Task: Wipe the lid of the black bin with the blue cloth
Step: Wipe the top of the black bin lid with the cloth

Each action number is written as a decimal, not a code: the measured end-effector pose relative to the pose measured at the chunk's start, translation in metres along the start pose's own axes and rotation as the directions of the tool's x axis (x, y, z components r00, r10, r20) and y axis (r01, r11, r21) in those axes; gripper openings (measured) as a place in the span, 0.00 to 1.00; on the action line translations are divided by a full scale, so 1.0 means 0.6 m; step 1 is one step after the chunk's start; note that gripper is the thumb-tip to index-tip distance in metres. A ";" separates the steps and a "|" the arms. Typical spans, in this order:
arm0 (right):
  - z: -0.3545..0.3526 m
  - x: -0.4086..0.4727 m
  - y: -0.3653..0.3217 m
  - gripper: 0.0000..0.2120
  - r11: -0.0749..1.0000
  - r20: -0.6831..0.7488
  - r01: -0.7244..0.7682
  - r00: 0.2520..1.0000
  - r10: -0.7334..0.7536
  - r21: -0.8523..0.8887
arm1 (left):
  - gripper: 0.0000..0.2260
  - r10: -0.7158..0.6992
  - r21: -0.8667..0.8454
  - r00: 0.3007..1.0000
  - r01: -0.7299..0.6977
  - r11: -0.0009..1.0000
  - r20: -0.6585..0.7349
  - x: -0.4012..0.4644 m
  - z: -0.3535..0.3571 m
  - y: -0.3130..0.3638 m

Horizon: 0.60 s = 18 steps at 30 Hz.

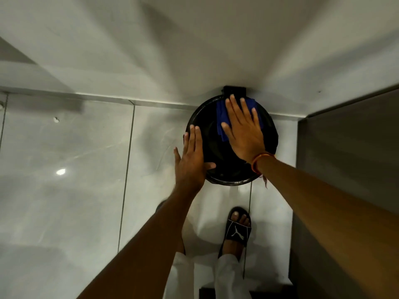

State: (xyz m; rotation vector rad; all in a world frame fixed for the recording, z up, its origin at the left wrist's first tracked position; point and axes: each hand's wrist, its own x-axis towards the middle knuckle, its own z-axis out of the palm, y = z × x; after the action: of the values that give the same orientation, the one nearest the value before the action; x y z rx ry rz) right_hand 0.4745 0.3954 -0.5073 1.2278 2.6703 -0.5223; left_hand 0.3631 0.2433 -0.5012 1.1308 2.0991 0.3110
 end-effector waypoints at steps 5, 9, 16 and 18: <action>0.035 -0.072 0.006 0.29 0.964 0.024 0.227 0.974 -0.226 -0.139 | 0.51 -0.004 0.019 1.000 0.004 1.000 0.031 0.003 -0.006 0.001; 0.094 -0.207 0.033 0.29 0.951 0.003 0.268 0.963 -0.271 -0.155 | 0.50 -0.014 -0.027 0.999 0.015 1.000 0.032 0.002 -0.006 0.003; 0.091 -0.224 0.074 0.28 0.988 -0.099 0.076 0.993 -0.064 0.131 | 0.51 0.020 -0.027 0.999 -0.019 0.999 0.036 0.003 -0.011 0.002; 0.066 -0.164 0.071 0.29 0.898 -0.149 -0.183 0.954 0.260 0.400 | 0.51 0.023 -0.014 0.999 -0.022 1.000 0.036 0.004 -0.013 0.004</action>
State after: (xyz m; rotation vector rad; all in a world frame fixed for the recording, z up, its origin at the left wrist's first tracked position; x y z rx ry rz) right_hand 0.5707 0.3369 -0.5266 1.7535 2.6084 -0.9651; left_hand 0.3582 0.2476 -0.4953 1.1448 2.0513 0.3127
